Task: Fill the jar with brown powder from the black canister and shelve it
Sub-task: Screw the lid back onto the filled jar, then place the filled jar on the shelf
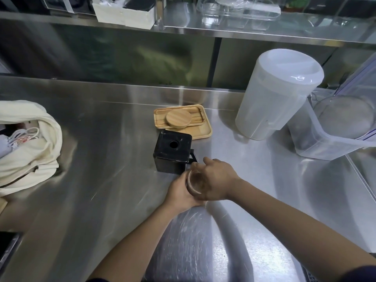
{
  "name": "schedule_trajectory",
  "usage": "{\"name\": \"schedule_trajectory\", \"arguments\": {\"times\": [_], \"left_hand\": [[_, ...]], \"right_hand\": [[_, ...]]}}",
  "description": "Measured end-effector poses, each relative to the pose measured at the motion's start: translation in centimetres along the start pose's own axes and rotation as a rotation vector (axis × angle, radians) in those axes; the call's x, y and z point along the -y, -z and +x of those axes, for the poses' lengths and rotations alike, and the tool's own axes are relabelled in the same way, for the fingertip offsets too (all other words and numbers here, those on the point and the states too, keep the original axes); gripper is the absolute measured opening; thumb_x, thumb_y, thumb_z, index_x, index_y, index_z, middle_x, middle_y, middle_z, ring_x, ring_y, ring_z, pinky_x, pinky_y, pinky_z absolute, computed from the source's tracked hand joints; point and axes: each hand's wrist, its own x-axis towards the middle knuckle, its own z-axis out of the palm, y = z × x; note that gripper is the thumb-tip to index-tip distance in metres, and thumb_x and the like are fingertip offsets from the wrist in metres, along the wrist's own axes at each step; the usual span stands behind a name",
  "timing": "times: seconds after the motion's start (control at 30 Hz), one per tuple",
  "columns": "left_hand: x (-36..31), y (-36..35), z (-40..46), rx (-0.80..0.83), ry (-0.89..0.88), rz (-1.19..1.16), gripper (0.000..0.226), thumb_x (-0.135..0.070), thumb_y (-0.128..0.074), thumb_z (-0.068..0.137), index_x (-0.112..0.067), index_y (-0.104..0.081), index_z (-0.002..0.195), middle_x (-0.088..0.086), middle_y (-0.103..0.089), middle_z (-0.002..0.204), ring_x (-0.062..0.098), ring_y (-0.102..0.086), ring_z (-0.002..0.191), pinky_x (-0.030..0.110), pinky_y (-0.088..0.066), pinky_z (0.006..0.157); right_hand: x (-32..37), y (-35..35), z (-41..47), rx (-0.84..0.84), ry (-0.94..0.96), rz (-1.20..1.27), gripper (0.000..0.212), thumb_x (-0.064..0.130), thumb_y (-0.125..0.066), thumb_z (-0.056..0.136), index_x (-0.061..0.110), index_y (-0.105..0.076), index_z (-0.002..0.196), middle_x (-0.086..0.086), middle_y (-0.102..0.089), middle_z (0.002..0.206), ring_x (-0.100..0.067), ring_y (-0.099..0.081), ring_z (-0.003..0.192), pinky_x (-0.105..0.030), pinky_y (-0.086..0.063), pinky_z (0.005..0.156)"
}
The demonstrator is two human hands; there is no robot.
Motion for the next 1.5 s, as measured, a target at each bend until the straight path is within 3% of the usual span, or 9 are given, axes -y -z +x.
{"name": "schedule_trajectory", "arguments": {"times": [0.13, 0.27, 0.43, 0.6, 0.8, 0.97, 1.1, 1.23, 1.5], "left_hand": [[-0.2, 0.0, -0.5, -0.055, -0.027, 0.007, 0.079, -0.025, -0.098, 0.05, -0.042, -0.055, 0.113, -0.018, -0.068, 0.106, -0.004, -0.063, 0.099, 0.009, -0.049, 0.084], [-0.5, 0.1, -0.6, -0.046, -0.019, 0.028, 0.085, -0.035, -0.097, 0.049, -0.032, -0.056, 0.124, -0.015, -0.067, 0.116, 0.003, -0.062, 0.107, 0.015, -0.049, 0.088], [-1.0, 0.2, -0.7, -0.032, 0.014, 0.067, 0.084, -0.031, -0.098, 0.046, -0.038, -0.053, 0.117, -0.019, -0.064, 0.108, 0.004, -0.063, 0.104, 0.004, -0.043, 0.079], [-2.5, 0.9, -1.1, 0.004, 0.051, 0.024, 0.066, -0.034, -0.098, 0.043, -0.042, -0.057, 0.094, -0.023, -0.067, 0.096, -0.009, -0.064, 0.09, 0.001, -0.046, 0.071], [-8.2, 3.5, 0.4, 0.074, -0.035, -0.056, 0.071, -0.018, -0.099, 0.051, -0.024, -0.064, 0.112, -0.011, -0.072, 0.107, -0.001, -0.067, 0.1, 0.019, -0.053, 0.085], [-15.9, 7.6, 3.3, 0.137, -0.203, -0.021, 0.067, -0.008, -0.095, 0.058, -0.037, -0.061, 0.108, -0.027, -0.071, 0.102, -0.007, -0.064, 0.101, 0.008, -0.049, 0.082], [-21.5, 10.4, 6.8, 0.111, -0.23, -0.032, 0.065, -0.001, -0.091, 0.064, -0.03, -0.059, 0.112, -0.004, -0.07, 0.114, 0.017, -0.064, 0.112, 0.032, -0.053, 0.097], [-26.7, 13.2, 10.3, 0.096, -0.294, -0.006, 0.06, 0.004, -0.085, 0.071, -0.019, -0.056, 0.118, -0.006, -0.068, 0.109, 0.008, -0.065, 0.102, 0.018, -0.054, 0.088], [-29.9, 16.7, 17.6, 0.0, -0.279, 0.081, 0.065, -0.004, -0.077, 0.083, -0.012, -0.043, 0.138, 0.004, -0.058, 0.132, 0.016, -0.055, 0.117, 0.027, -0.047, 0.095]], "right_hand": [[-3.0, 1.1, 0.0, 0.109, -0.256, 0.759, 0.045, 0.043, -0.057, 0.089, 0.034, -0.047, 0.132, -0.01, -0.059, 0.114, -0.023, -0.057, 0.103, -0.029, -0.044, 0.087], [-4.8, -0.3, -1.6, 0.076, -0.348, 0.652, 0.064, -0.005, -0.049, 0.084, 0.023, -0.039, 0.14, -0.02, -0.055, 0.127, -0.029, -0.056, 0.112, -0.034, -0.046, 0.095], [-3.0, -2.6, -3.0, 0.192, -0.229, 0.786, 0.086, 0.013, -0.084, 0.065, 0.021, -0.037, 0.137, 0.002, -0.055, 0.127, -0.015, -0.051, 0.117, -0.025, -0.043, 0.095], [-3.0, -1.9, -3.4, 0.154, -0.207, 0.996, 0.08, 0.01, -0.086, 0.065, 0.022, -0.045, 0.133, -0.001, -0.06, 0.123, -0.019, -0.058, 0.112, -0.034, -0.05, 0.095], [-4.5, 4.5, -3.2, 0.261, -0.175, 1.125, 0.071, 0.019, -0.083, 0.07, 0.049, -0.046, 0.122, 0.012, -0.062, 0.117, -0.009, -0.06, 0.106, -0.034, -0.059, 0.075], [-5.3, 11.7, -1.4, 0.12, -0.146, 1.139, 0.071, 0.015, -0.082, 0.07, 0.037, -0.047, 0.127, -0.002, -0.064, 0.118, -0.018, -0.063, 0.106, -0.039, -0.059, 0.077], [-5.7, 17.5, 1.7, 0.002, -0.117, 1.149, 0.068, 0.016, -0.082, 0.066, 0.032, -0.051, 0.125, -0.005, -0.065, 0.114, -0.021, -0.066, 0.098, -0.035, -0.059, 0.073], [-6.7, 22.4, 5.3, -0.096, -0.113, 1.165, 0.058, 0.011, -0.078, 0.071, 0.029, -0.052, 0.121, -0.008, -0.065, 0.115, -0.027, -0.065, 0.101, -0.047, -0.056, 0.086], [-9.0, 26.5, 13.9, -0.211, -0.144, 1.204, 0.063, 0.018, -0.084, 0.066, 0.028, -0.053, 0.119, 0.0, -0.063, 0.113, -0.023, -0.063, 0.101, -0.041, -0.057, 0.081]]}}
